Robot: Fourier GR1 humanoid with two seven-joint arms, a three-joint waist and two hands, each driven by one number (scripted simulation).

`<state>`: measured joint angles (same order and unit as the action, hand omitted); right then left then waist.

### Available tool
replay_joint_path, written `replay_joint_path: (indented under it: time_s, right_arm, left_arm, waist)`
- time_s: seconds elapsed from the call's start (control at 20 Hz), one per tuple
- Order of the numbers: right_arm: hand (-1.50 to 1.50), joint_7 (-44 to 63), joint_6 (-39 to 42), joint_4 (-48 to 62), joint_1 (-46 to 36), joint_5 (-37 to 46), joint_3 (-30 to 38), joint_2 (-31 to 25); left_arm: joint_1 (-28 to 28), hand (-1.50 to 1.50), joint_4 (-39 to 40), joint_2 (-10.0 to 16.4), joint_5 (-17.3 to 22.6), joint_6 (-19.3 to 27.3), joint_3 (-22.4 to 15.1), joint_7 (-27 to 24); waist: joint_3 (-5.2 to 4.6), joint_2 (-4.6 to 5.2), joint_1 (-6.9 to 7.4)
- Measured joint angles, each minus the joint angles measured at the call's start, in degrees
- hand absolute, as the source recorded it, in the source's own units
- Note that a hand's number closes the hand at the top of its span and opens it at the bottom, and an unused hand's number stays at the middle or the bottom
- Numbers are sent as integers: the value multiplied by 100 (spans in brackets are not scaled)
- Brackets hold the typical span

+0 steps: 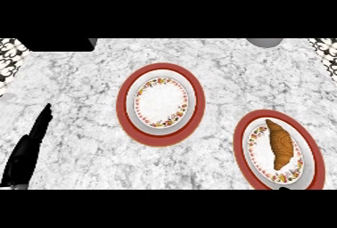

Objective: Pick the croissant from the plate and place it in the plate

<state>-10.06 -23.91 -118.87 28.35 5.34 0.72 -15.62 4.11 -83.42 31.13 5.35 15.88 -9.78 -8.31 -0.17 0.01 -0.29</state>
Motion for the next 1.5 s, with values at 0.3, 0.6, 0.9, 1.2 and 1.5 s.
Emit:
replay_joint_path:
  time_s: [0.3, 0.6, 0.9, 1.2, 1.5]
  right_arm:
    - [-150, 1862, 386, -285, -66, 729, 77, -802]
    - [-150, 3448, 1135, -176, -748, 897, 141, -1390]
    - [-150, 4305, 1912, 384, -1502, 857, 12, -1673]
    - [-150, 4333, 2616, 1081, -1800, 980, -104, -1865]
    - [-150, 3960, 3055, 1961, -2242, 1180, -90, -1690]
  left_arm:
    - [58, 0, 53, -57, -60, -62, 36, -163]
    - [-32, 0, 78, -118, -140, -142, 100, -107]
    - [94, 0, -133, -153, -210, -234, 178, -9]
    - [103, 0, -212, -255, -323, -289, 269, 113]
    - [182, 0, -233, -369, -449, -493, 471, 60]
  waist:
    - [1, 18, 76]
    - [8, 15, 87]
    - [14, 8, 95]
    - [16, 3, 68]
    - [18, 2, 58]
